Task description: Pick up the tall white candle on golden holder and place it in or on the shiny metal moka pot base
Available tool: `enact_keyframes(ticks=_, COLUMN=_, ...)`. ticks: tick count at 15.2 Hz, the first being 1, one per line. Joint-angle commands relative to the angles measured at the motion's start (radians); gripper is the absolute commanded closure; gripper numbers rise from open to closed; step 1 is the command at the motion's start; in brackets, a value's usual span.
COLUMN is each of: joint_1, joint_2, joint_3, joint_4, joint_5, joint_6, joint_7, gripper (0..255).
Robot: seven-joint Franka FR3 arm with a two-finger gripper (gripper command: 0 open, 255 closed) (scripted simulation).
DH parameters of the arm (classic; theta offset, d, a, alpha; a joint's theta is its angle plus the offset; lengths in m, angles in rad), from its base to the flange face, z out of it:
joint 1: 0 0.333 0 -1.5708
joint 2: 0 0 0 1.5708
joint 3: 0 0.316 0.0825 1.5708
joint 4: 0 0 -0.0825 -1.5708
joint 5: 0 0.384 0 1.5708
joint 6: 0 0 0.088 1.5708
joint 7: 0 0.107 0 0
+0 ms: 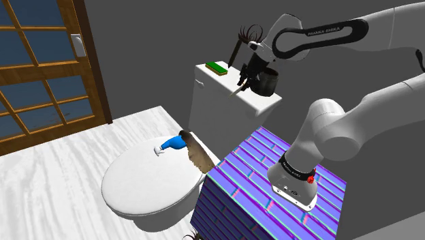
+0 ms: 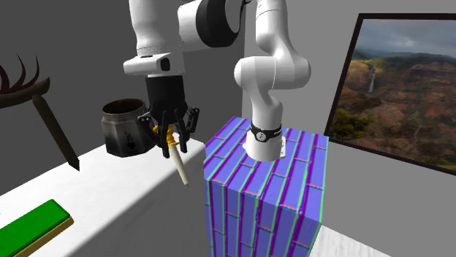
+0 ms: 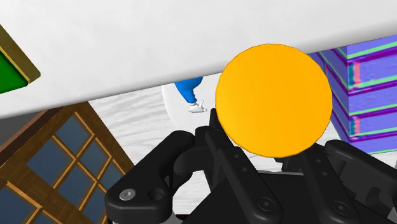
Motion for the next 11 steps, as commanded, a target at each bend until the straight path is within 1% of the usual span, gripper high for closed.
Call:
enact_keyframes(ticks=1, joint_1=-0.007, joint_2=-0.017, joint_3=0.017, joint_4=0.015, joint_5=0.002, joint_6=-0.033, joint_7=0.006, gripper=255)
enact_keyframes(ticks=11, joint_1=-0.017, joint_2=-0.076, joint_3=0.089, joint_4=0.107, joint_5=0.023, joint_6=-0.184, joint_7=0.033, gripper=255)
